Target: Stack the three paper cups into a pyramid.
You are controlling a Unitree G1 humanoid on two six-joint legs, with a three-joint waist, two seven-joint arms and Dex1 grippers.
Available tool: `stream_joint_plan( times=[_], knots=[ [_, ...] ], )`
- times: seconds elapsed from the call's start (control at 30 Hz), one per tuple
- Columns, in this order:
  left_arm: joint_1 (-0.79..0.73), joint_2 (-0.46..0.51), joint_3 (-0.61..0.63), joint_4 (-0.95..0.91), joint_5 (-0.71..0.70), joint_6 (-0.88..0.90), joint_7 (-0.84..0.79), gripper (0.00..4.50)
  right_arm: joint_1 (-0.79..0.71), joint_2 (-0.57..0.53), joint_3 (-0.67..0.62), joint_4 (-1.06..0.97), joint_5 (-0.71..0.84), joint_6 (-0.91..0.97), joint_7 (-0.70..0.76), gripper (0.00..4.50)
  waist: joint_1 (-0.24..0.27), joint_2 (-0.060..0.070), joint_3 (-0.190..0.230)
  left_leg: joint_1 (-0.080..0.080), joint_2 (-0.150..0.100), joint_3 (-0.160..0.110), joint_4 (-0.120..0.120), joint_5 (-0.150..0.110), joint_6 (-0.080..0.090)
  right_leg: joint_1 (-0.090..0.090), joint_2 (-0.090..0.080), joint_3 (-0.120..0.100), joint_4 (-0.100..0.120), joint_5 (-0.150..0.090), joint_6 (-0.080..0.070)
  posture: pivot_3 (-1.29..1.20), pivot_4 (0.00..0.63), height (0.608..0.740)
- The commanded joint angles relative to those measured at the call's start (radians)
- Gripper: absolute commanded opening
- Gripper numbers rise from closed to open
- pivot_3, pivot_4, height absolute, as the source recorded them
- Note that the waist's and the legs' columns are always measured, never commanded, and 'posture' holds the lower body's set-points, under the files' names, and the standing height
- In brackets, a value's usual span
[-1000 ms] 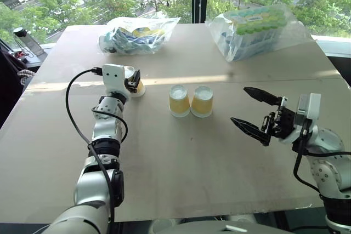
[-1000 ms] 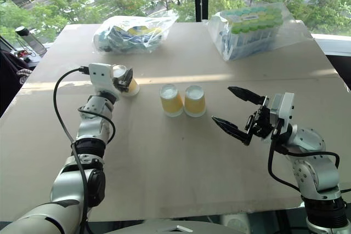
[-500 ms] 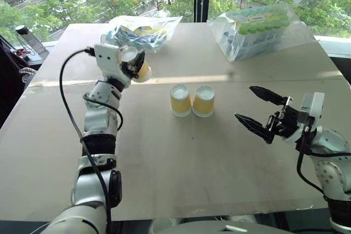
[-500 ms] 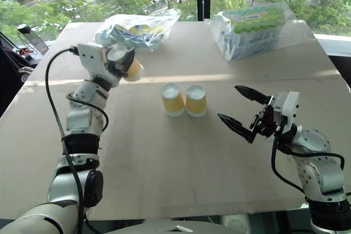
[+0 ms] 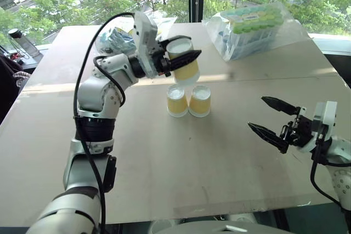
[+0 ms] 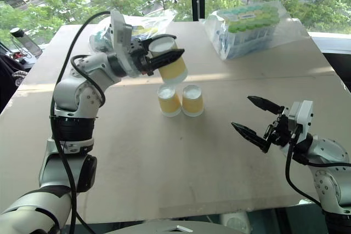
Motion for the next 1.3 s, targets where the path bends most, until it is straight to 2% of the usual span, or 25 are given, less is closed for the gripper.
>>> stream_joint_plan(
  times=[0.03,0.7,0.77,0.83,0.87,0.9,1.1,1.3],
  knots=[
    [0.004,-0.010,0.001,0.018,0.025,-0.045,-0.027,2.44,0.016,-0.002,-0.028,-0.039,0.020,0.005,-0.011,4.50,0.002,0.000,0.000,0.000,0.000,0.000,0.000,0.000,0.000,0.000,0.000,0.000,0.000,0.000,0.000,0.00,0.150,0.740],
    [0.041,-0.083,-0.008,0.123,0.150,-0.188,-0.023,2.44,0.054,-0.003,-0.066,-0.072,0.074,0.014,-0.001,4.50,0.004,0.000,0.000,0.000,0.000,0.000,0.000,0.000,0.000,0.000,0.000,0.000,0.000,0.000,0.000,0.00,0.150,0.740],
    [0.040,-0.081,-0.007,0.129,0.158,-0.194,-0.023,3.45,0.054,-0.002,-0.065,-0.077,0.070,0.011,-0.007,4.50,0.003,0.000,0.000,0.000,0.000,0.000,0.000,0.000,0.000,0.000,0.000,0.000,0.000,0.000,0.000,0.00,0.150,0.740],
    [0.042,-0.077,-0.011,0.130,0.167,-0.198,-0.027,3.86,0.054,-0.002,-0.065,-0.083,0.071,0.013,-0.013,4.50,0.003,0.000,0.000,0.000,0.000,0.000,0.001,0.000,0.000,0.001,0.000,0.000,0.000,0.000,0.000,0.00,0.150,0.740],
    [0.042,-0.077,-0.011,0.132,0.171,-0.201,-0.026,4.28,0.053,-0.002,-0.065,-0.083,0.071,0.014,-0.014,4.50,0.003,0.000,0.000,0.000,0.000,0.000,0.001,0.000,0.000,0.001,0.000,0.000,0.000,0.000,0.000,0.00,0.150,0.740],
    [0.042,-0.077,-0.011,0.133,0.173,-0.200,-0.027,4.44,0.051,-0.003,-0.065,-0.081,0.070,0.014,-0.014,4.50,0.003,0.000,0.000,0.000,0.000,-0.001,0.001,0.000,0.000,0.001,0.000,0.000,0.000,0.000,0.000,0.00,0.150,0.740],
    [0.053,-0.070,-0.002,0.096,0.162,-0.172,-0.032,4.44,0.048,-0.005,-0.067,-0.067,0.072,0.010,-0.007,4.50,0.003,0.000,0.000,0.000,0.000,0.000,0.001,0.000,0.000,0.001,0.000,0.000,0.000,0.000,0.000,0.00,0.150,0.740],
    [0.055,-0.044,0.032,-0.030,0.103,-0.102,-0.030,4.44,0.056,-0.010,-0.067,-0.053,0.067,0.007,0.011,4.50,0.003,0.000,0.000,0.000,0.000,0.000,0.001,0.000,0.000,0.001,0.000,0.001,0.000,0.000,0.000,0.00,0.150,0.740]
  ],
)
